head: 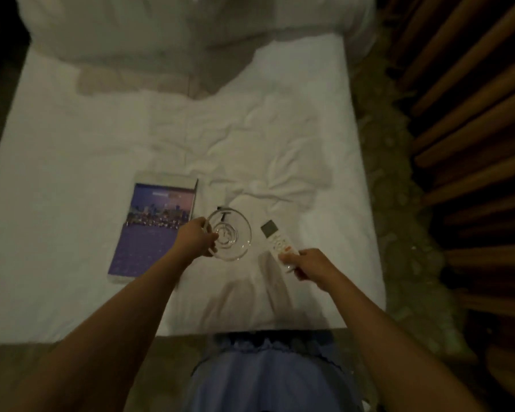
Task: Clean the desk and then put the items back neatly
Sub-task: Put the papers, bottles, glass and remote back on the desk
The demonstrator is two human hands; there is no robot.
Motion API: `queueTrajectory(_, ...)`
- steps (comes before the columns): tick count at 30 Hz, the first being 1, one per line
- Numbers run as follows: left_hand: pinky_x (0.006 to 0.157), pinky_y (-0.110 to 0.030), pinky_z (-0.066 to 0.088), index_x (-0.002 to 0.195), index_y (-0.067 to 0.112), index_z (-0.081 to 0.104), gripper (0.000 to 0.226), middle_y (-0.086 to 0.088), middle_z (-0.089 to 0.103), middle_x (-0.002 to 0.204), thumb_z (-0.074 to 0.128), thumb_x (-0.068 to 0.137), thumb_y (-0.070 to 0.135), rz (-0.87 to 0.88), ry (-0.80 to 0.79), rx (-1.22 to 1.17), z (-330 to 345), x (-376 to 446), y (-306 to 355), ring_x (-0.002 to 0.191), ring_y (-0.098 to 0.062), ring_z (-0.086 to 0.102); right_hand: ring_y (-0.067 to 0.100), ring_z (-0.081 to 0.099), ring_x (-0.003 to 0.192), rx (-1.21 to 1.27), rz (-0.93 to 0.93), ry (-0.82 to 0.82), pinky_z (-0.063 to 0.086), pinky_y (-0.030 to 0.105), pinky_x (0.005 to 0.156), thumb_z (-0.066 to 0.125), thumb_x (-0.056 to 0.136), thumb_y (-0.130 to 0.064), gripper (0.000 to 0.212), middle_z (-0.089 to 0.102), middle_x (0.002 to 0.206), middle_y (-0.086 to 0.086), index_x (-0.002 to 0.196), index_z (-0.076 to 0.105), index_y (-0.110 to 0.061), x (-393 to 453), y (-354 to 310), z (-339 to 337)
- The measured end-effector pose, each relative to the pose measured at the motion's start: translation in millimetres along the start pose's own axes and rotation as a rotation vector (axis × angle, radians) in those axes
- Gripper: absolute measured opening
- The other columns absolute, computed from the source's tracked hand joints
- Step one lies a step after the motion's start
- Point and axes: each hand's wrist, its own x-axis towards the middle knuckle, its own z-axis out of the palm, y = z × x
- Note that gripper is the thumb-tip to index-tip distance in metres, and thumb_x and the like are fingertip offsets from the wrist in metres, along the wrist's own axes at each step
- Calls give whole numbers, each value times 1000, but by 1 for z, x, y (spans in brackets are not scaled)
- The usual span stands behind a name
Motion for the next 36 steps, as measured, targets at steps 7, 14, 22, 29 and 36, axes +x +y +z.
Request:
queueTrajectory(7, 36, -22, 48, 74, 5, 47, 21, -17, 57, 58, 60, 86, -6, 213, -253, 10, 29, -53, 63, 38, -14, 58, 13, 47, 53, 393, -109, 217, 42, 21, 48, 70, 84, -19, 13, 61, 69, 6, 80, 63, -9, -107, 34, -26)
queueTrajectory(14, 38, -27, 51, 72, 5, 44, 25, -9, 57, 40, 55, 87, -11, 351, -606, 58, 121, -135, 118, 35, -16, 58, 10, 49, 56, 623, -127, 480, 44, 16, 49, 70, 84, -22, 18, 60, 75, 4, 94, 63, -9, -220, 117, -49)
queueTrajectory(22, 39, -18, 49, 98, 3, 51, 18, -12, 56, 75, 58, 85, -8, 559, -994, 487, 255, -299, 102, 62, -20, 56, 12, 54, 59, 1029, -52, 818, 45, 18, 52, 71, 84, -22, 24, 63, 78, 5, 97, 65, -3, -344, 268, -18)
queueTrajectory(29, 47, -25, 50, 95, 4, 56, 11, -13, 59, 77, 55, 89, -5, 804, -1269, 845, 371, -493, -32, 55, -17, 58, 15, 53, 58, 1406, 33, 1178, 41, 21, 50, 71, 83, -19, 18, 61, 77, 10, 91, 65, -5, -474, 432, 89)
queueTrajectory(36, 37, -18, 48, 88, 6, 56, 9, -10, 59, 76, 57, 89, -3, 831, -1643, 1028, 398, -694, -243, 62, -19, 58, 15, 57, 64, 1636, 161, 1510, 45, 22, 55, 68, 86, -24, 23, 68, 92, 12, 98, 66, -5, -604, 576, 250)
